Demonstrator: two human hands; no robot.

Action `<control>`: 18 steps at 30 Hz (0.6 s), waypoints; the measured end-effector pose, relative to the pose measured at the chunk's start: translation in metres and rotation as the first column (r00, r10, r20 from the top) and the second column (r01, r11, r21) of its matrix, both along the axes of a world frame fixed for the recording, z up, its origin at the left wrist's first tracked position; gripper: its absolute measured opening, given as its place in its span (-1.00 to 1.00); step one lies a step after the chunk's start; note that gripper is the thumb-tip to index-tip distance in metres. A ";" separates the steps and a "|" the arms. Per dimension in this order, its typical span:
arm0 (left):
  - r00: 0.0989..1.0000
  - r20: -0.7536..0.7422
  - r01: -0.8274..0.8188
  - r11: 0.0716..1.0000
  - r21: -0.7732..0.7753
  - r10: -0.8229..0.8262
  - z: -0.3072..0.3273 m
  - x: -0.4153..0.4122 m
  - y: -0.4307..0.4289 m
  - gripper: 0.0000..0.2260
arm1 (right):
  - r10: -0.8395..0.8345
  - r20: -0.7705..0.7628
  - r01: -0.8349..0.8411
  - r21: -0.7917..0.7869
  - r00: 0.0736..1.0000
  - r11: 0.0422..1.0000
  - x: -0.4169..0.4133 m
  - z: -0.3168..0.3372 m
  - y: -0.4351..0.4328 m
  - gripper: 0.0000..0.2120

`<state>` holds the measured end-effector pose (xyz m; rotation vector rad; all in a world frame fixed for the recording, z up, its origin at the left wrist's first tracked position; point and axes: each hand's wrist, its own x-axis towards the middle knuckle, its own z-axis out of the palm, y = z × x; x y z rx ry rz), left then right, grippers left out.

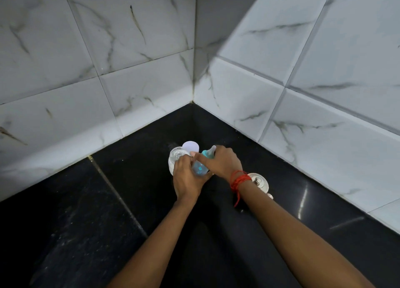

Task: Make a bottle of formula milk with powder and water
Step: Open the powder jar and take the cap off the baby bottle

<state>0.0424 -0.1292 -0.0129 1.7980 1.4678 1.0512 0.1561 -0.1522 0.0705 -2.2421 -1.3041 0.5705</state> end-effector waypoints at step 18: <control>0.845 0.323 0.508 0.829 -0.234 -0.426 0.020 -0.022 0.014 -0.49 | 0.611 -0.092 -0.616 -0.041 0.787 0.787 0.060 0.039 -0.004 -0.57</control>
